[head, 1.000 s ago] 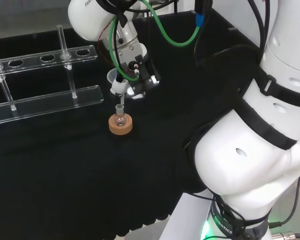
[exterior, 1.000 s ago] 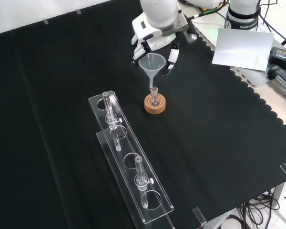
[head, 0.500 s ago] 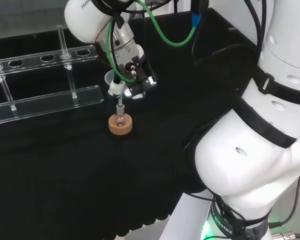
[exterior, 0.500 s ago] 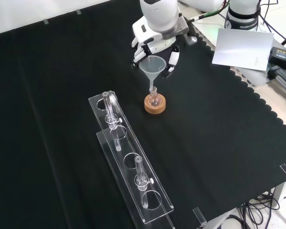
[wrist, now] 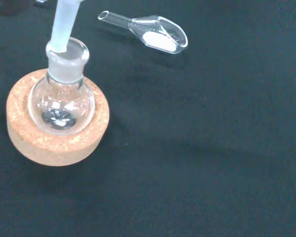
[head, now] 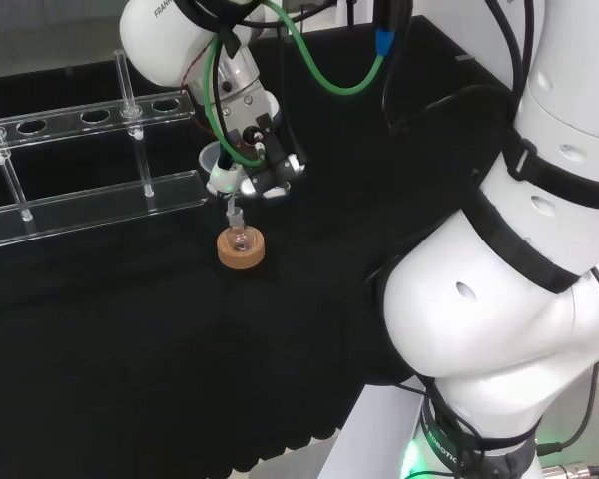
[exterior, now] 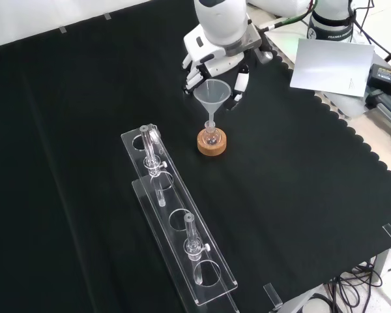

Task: Place the funnel on the round-bottom flask.

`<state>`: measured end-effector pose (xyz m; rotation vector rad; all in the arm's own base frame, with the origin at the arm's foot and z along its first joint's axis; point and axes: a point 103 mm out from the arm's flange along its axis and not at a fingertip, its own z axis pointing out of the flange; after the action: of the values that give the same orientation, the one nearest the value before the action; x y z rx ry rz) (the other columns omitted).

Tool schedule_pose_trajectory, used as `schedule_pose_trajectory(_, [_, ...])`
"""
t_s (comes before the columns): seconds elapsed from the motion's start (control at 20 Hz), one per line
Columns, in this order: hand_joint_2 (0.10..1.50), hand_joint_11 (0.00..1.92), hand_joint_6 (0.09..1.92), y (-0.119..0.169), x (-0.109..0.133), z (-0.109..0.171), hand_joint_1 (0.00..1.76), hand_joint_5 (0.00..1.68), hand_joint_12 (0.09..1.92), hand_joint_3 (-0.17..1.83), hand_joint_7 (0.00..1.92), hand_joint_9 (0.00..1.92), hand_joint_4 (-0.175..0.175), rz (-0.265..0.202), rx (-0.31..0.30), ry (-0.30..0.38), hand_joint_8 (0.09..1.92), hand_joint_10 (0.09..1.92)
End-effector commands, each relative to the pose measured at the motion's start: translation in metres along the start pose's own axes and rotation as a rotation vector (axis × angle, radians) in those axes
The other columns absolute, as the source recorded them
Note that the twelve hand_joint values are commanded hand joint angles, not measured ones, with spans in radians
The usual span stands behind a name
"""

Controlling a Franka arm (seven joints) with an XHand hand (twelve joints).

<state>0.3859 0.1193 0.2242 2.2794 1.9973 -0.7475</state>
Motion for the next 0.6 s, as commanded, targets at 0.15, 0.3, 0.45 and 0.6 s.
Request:
schedule_pose_trajectory(0.15, [0.74,0.77,0.80,0.012,-0.001,0.028,0.79,0.74,1.23,0.54,0.80,1.10,-0.041,0.024,0.061,-0.017,0.86,0.53])
schedule_pose_trajectory(0.3, [0.74,0.77,0.80,0.012,-0.001,0.029,0.79,0.74,1.22,0.54,0.80,1.10,-0.041,0.023,0.064,-0.021,0.85,0.53])
schedule_pose_trajectory(0.45, [0.74,0.77,0.80,0.013,-0.004,0.031,0.79,0.74,1.22,0.54,0.79,1.10,-0.041,0.026,0.068,-0.012,0.85,0.53])
schedule_pose_trajectory(0.6, [0.74,0.77,0.80,0.017,-0.015,0.041,0.79,0.74,1.22,0.54,0.78,1.09,-0.041,0.023,0.073,0.008,0.85,0.53])
